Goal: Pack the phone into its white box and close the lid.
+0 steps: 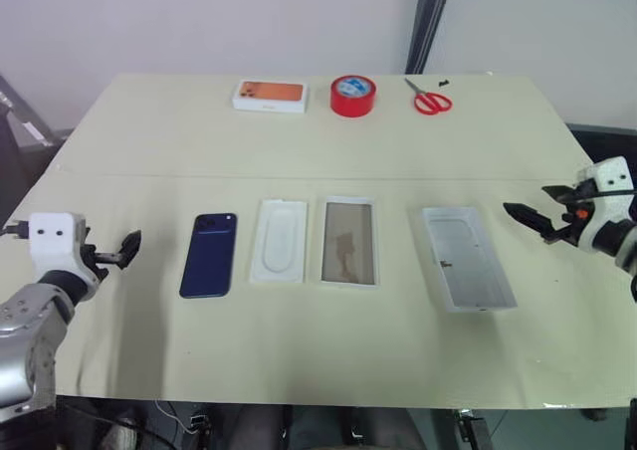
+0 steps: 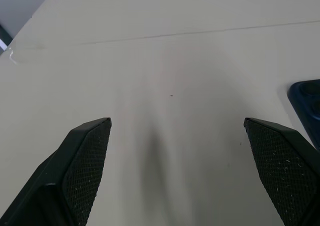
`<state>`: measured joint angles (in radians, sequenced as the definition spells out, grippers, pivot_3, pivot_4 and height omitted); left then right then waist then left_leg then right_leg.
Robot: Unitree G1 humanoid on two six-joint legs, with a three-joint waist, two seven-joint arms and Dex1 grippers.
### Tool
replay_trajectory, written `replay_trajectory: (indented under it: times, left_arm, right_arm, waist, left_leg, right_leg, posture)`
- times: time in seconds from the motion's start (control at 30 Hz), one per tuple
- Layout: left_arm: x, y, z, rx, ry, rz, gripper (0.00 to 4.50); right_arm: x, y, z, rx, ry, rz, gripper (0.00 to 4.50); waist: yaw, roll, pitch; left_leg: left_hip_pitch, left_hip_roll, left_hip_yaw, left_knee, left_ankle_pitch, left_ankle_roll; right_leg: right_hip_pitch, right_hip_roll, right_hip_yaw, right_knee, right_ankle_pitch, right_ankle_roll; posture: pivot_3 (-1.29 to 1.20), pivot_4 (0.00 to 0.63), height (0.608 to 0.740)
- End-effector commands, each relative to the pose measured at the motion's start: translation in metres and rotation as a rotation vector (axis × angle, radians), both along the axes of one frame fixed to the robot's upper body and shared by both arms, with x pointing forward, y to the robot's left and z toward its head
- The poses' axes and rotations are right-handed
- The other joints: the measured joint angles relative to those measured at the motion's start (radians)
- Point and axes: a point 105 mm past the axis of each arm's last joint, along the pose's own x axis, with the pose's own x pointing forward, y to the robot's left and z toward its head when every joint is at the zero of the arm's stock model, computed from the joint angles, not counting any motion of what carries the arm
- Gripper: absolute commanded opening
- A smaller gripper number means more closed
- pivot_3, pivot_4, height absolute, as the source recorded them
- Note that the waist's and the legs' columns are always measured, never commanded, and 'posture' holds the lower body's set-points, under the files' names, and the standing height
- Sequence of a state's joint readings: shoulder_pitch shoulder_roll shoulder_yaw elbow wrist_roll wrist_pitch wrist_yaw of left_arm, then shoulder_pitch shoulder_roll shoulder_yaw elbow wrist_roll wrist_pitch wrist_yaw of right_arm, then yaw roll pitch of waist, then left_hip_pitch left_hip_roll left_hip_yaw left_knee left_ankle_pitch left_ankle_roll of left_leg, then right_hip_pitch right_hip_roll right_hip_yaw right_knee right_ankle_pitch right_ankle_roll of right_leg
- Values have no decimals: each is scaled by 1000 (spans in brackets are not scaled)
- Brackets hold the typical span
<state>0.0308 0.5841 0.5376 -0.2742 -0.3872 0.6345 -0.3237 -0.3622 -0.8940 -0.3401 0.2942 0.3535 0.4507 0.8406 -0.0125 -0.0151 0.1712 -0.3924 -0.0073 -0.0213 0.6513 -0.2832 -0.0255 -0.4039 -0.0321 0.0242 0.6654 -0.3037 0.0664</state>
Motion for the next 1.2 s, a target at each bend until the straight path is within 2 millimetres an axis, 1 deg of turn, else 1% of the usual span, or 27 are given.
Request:
replay_trajectory:
  times: [0.03,0.17,0.3,0.43,0.47,0.5,0.6,0.73,0.77,0.8,0.83,0.93,1.0,1.1,1.2]
  left_arm:
    - [-3,-1,13,14,-52,20,4475]
    - [-4,-6,13,1,-60,16,4475]
    - [0,-14,14,-15,-69,-6,4475]
    - [9,-39,21,-48,-92,-98,4475]
    - [12,-49,22,-59,-95,-134,4475]
    - [13,-55,22,-65,-95,-156,4475]
    - [19,-100,22,-131,-82,-346,4475]
    - [22,-160,23,-233,-20,-544,4475]
    - [23,-171,23,-240,6,-571,4475]
    - [24,-177,22,-235,24,-579,4475]
    - [27,-180,21,-234,41,-567,4475]
    - [37,-189,18,-325,103,-523,4475]
    - [40,-195,13,-360,168,-505,4475]
    - [47,-189,1,-361,262,-411,4475]
    - [50,-188,-3,-380,301,-379,4475]
  right_arm:
    - [7,4,16,-20,-55,20,4500]
    - [12,15,17,-32,-64,55,4500]
    - [15,32,19,-25,-72,107,4500]
    - [15,60,15,-25,-69,193,4500]
    - [14,69,16,-20,-74,217,4500]
    - [14,76,17,-17,-78,232,4500]
    - [7,108,17,-16,-82,328,4500]
    - [-14,153,14,-36,-68,481,4500]
    - [-20,163,14,-42,-67,521,4500]
    - [-24,171,14,-48,-65,552,4500]
    - [-28,177,12,-55,-62,575,4500]
    - [-39,196,8,-82,-56,647,4500]
    - [-43,205,7,-85,-60,681,4500]
    - [-45,210,7,-86,-64,693,4500]
    - [-44,209,5,-90,-62,691,4500]
  waist:
    - [0,0,0]
    - [0,0,0]
    - [0,0,0]
    - [1,0,0]
    - [1,0,0]
    - [1,0,0]
    - [3,0,0]
    - [5,0,0]
    - [5,0,0]
    - [3,0,0]
    - [1,0,0]
    - [-1,0,0]
    - [-1,0,0]
    - [0,-1,0]
    - [1,-1,0]
  left_leg:
    - [0,0,0,0,0,0]
    - [0,0,0,1,0,0]
    - [0,0,0,0,0,0]
    - [0,0,0,1,0,0]
    - [0,0,0,2,0,0]
    - [0,0,0,2,0,0]
    - [0,0,0,2,0,0]
    - [-1,0,-1,3,0,0]
    - [-1,0,-1,3,0,0]
    - [-1,0,-1,3,0,0]
    - [-1,0,-1,4,0,0]
    - [-1,0,-1,6,0,0]
    - [-1,0,-2,8,0,0]
    - [-1,0,-3,10,0,0]
    - [-1,0,-3,11,0,0]
  right_leg:
    - [0,0,0,0,0,0]
    - [0,0,0,1,0,0]
    - [0,0,0,1,0,0]
    - [0,1,0,1,0,0]
    - [0,1,0,2,0,0]
    - [0,1,0,2,0,0]
    - [0,1,0,2,0,1]
    - [1,1,0,2,1,1]
    - [1,1,0,2,1,1]
    - [1,1,0,2,1,2]
    - [1,2,0,2,1,2]
    - [1,3,0,4,1,2]
    - [1,4,0,5,1,2]
    - [2,4,-1,6,1,3]
    - [2,5,-1,6,1,3]
  posture:
    - [0,150,740]
    - [0,150,740]
    - [0,150,740]
    - [0,150,740]
    - [0,150,740]
    - [0,150,740]
    - [0,150,740]
    - [0,150,740]
    - [0,150,740]
    - [0,150,740]
    - [0,150,740]
    - [0,150,740]
    - [0,150,740]
    - [0,150,740]
    - [0,150,740]
